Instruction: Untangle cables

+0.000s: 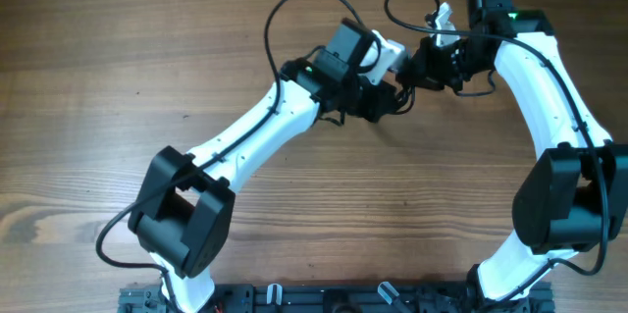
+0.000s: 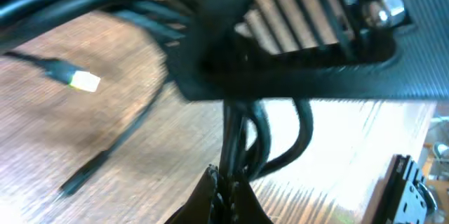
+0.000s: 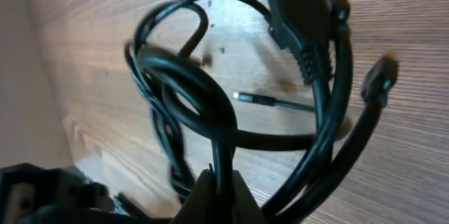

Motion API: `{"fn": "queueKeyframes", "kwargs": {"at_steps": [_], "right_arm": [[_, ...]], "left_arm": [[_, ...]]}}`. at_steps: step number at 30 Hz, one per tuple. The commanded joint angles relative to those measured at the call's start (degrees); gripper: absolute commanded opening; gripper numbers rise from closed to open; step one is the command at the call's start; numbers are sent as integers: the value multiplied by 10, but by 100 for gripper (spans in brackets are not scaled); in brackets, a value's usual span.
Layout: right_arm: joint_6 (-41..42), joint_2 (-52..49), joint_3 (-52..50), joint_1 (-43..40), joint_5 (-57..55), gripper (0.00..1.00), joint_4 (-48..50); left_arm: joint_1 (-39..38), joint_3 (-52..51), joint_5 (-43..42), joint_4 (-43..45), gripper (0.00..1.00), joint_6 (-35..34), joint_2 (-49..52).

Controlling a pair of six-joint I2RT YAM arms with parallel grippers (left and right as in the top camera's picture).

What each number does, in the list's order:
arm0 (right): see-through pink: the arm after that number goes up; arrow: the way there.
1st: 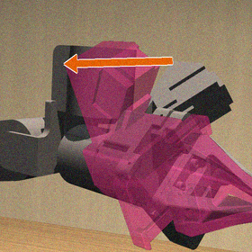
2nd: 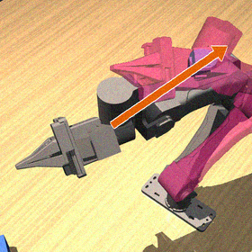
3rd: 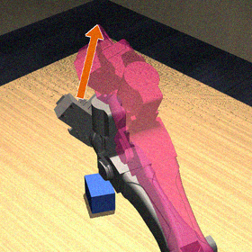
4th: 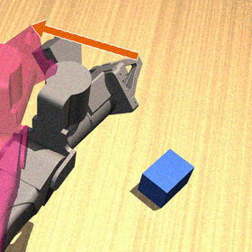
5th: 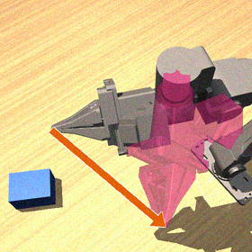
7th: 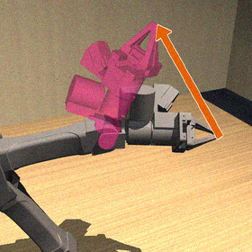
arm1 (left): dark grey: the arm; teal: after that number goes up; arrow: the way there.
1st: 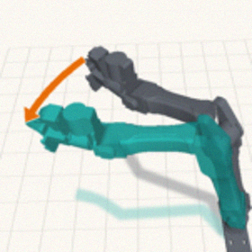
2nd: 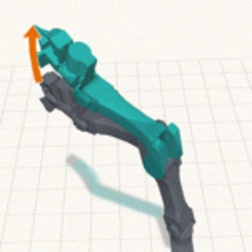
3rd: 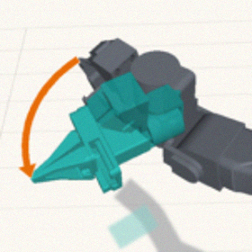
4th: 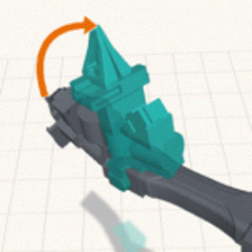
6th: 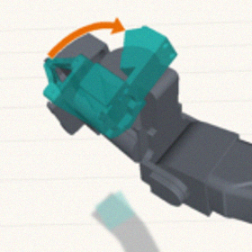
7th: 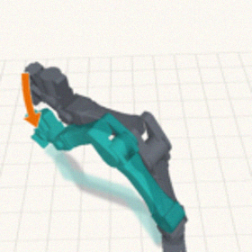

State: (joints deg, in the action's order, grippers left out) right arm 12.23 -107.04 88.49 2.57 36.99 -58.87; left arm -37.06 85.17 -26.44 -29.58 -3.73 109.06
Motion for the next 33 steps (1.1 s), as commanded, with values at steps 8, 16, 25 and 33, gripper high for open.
{"fn": "queueKeyframes", "kwargs": {"at_steps": [8,16,25,33], "right_arm": [[29,-4,0,-44,-88,4,-2],[34,-4,-31,-44,-115,4,9],[-12,-4,-38,-44,10,4,40],[-62,-4,-38,-44,102,4,42]], "left_arm": [[52,6,25,-29,4,-15,-68],[150,6,26,-51,4,-80,-186],[199,6,79,-175,4,-195,-219],[168,5,-10,-149,4,-94,-209]]}}
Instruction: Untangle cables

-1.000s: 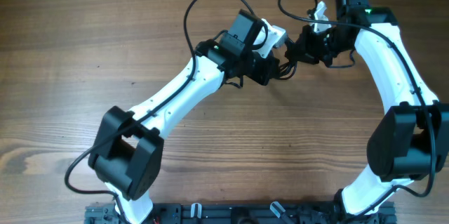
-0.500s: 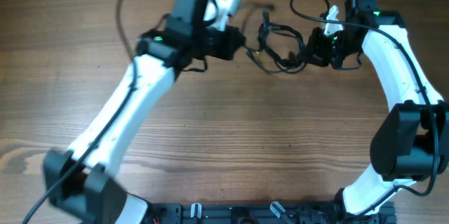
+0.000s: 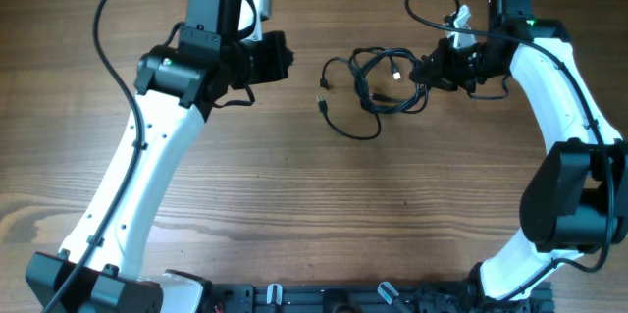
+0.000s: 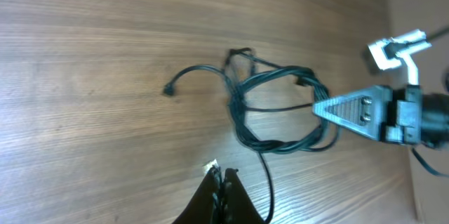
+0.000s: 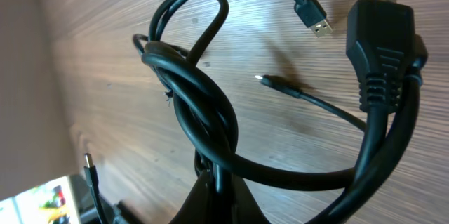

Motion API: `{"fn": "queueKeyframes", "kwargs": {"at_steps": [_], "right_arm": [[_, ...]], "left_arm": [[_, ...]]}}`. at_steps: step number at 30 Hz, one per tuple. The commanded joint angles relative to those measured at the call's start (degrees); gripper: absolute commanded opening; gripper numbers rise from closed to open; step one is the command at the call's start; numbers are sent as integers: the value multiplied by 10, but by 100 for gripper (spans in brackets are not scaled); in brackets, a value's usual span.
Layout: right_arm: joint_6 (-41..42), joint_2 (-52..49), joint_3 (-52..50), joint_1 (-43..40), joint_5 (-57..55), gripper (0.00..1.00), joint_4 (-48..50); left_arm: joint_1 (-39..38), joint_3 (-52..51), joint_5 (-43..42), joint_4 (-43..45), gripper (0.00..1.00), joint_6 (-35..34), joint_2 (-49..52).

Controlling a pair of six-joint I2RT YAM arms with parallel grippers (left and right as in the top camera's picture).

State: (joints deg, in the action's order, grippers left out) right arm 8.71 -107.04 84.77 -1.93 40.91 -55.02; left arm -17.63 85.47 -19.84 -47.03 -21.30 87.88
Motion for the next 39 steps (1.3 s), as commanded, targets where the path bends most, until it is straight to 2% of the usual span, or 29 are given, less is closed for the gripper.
{"fn": "queueKeyframes", "kwargs": {"at_steps": [1,3,5,8,11,15,23,39], "right_arm": [[-27,-4,0,1,66,4,3],[-28,-4,0,1,78,4,3],[-28,-4,0,1,87,4,3],[-29,-4,0,1,92,4,3],[-57,-4,0,1,139,4,1],[-73,-4,0,1,185,4,-2],[-89,-4,0,1,222,4,-14],[-98,-4,0,1,222,4,-18]], "left_arm": [[-50,2,-114,41,9,133,5],[-76,2,-115,51,16,152,13],[-107,2,-115,61,27,160,42],[-137,2,-117,66,36,186,84],[-152,2,-128,74,37,201,117],[-153,2,-190,101,39,214,143],[-160,2,-193,141,41,213,173],[-165,2,-172,183,39,209,217]]}}
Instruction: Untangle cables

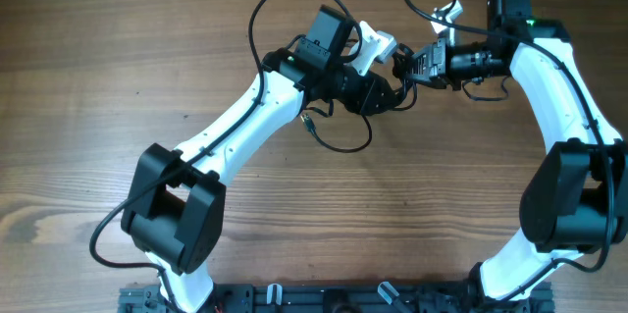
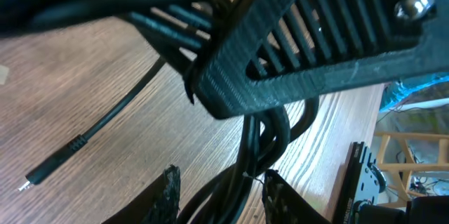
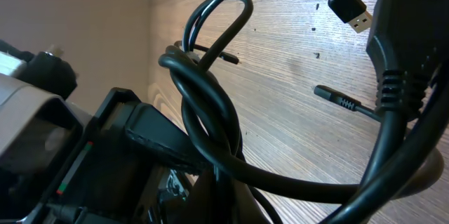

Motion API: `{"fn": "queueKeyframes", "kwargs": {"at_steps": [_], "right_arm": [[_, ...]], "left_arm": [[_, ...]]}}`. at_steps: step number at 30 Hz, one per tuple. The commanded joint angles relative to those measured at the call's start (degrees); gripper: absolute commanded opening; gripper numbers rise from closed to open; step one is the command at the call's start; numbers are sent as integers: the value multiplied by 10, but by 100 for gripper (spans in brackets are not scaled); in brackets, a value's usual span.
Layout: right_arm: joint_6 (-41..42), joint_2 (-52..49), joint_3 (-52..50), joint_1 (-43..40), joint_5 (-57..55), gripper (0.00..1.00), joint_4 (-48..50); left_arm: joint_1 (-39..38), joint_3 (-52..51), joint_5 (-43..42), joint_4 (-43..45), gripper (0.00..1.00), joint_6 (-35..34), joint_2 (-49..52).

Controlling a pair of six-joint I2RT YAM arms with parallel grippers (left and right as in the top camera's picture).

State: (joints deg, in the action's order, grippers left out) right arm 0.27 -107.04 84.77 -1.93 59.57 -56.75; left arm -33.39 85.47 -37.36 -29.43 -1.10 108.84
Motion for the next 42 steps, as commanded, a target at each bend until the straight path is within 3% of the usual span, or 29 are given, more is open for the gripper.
{"fn": "queueKeyframes", "kwargs": {"at_steps": [1,19,22,24,25,29,34,38,42], "right_arm": [[-14,-4,0,1,35,4,-1],[-18,-4,0,1,35,4,-10],[-18,-4,0,1,35,4,-10],[-20,-4,0,1,30,4,-10],[-20,-4,0,1,24,4,-10],[-17,-4,0,0,-2,4,-10],[43,-4,0,-5,-112,5,-7],[152,-4,0,-6,-270,4,1],[179,-4,0,-5,-331,4,3]], "left_arm": [[-10,2,3,9,39,7,8],[-25,2,3,14,32,7,27],[-24,2,3,14,24,7,28],[-17,2,3,14,8,7,28],[-14,2,3,13,4,7,28],[-1,3,-18,11,4,7,28],[10,3,-21,-2,4,7,28],[14,3,-20,-3,4,7,28],[17,3,-14,-3,4,0,28]]}}
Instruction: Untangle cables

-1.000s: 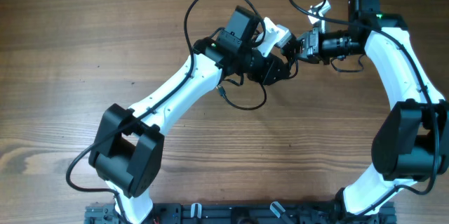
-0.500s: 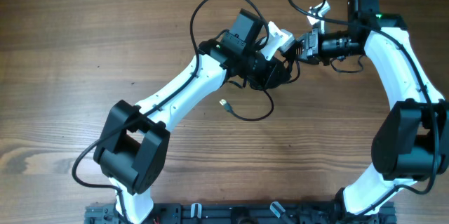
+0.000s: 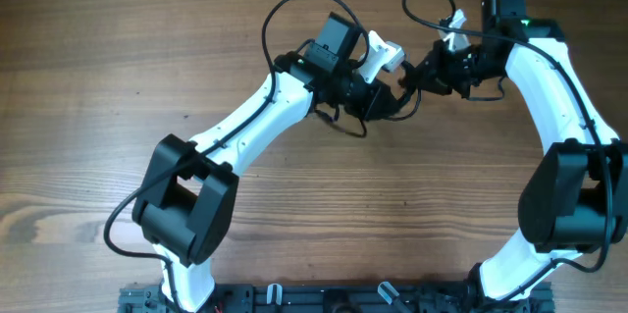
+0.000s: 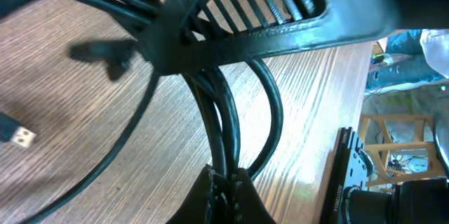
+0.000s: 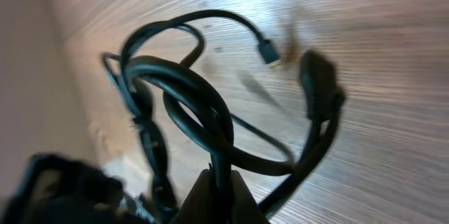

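A tangle of black cables hangs between my two grippers at the back middle of the wooden table, with one loop trailing on the wood. My left gripper is shut on two or three strands of the bundle, right under the right gripper's black body. My right gripper is shut on a thick strand below a knotted loop. A big plug, a small connector and a USB plug dangle free. From overhead, the left gripper and right gripper almost touch.
The arms' own black leads arch over the back of the table. A black rail with clips runs along the front edge. Bare wood lies to the left and in front.
My left gripper stood open around the cable strands and is now shut on them. The right gripper still holds the bundle, which has turned and now hangs at a different angle.
Both grippers were shut on the bundle, close together. Then the left arm was far off to the left, shut, with the tangle on the table held only by the right gripper. It was then back at the bundle, open; now it grips strands there.
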Motion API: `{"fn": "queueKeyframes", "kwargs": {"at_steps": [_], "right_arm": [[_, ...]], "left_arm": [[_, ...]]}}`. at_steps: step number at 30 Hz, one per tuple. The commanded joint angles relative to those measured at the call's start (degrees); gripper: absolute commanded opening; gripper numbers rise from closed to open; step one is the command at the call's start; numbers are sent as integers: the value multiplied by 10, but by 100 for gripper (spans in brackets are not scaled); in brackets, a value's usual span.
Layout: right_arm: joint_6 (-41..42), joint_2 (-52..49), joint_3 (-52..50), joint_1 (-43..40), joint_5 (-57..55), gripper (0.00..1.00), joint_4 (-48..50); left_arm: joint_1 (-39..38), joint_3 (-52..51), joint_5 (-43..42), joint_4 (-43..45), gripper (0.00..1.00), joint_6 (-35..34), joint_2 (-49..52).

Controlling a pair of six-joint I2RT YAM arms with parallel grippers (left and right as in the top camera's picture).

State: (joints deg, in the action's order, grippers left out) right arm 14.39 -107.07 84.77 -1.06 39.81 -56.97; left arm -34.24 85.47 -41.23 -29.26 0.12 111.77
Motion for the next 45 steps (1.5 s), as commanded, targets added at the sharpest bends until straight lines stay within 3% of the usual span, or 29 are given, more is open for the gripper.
{"fn": "queueKeyframes", "kwargs": {"at_steps": [1,4,7,11,14,19,25,29,33,35,39,43,45], "right_arm": [[37,-3,0,-14,-134,4,2],[-7,-3,0,-14,-77,4,-19],[-45,-3,0,-14,-23,4,-43],[-52,-3,0,-14,-50,4,-53],[-19,-4,0,-14,-112,4,-43],[-7,-4,0,-14,-117,5,-29],[8,-4,0,-14,-106,4,-15],[16,-4,0,-14,-86,4,0],[22,-4,0,-14,-82,4,6],[21,-4,0,-14,-82,4,6],[13,-4,0,-14,-66,4,7],[5,-4,0,-14,-38,5,15],[3,-4,0,-14,-37,4,17]], "left_arm": [[27,3,46,-5,4,-35,-1],[30,3,117,-7,4,-83,-1],[30,3,126,0,4,-83,-1],[31,3,126,20,4,-105,-1],[38,3,101,32,4,-111,-22],[59,3,39,24,4,-108,-106],[115,3,43,-110,4,-101,-195],[146,3,120,-234,4,-143,-198],[147,3,170,-291,4,-93,-196],[148,3,166,-278,9,-55,-196],[143,3,47,-188,15,38,-206],[104,3,35,-134,19,39,-199],[68,3,37,-127,26,35,-179]]}}
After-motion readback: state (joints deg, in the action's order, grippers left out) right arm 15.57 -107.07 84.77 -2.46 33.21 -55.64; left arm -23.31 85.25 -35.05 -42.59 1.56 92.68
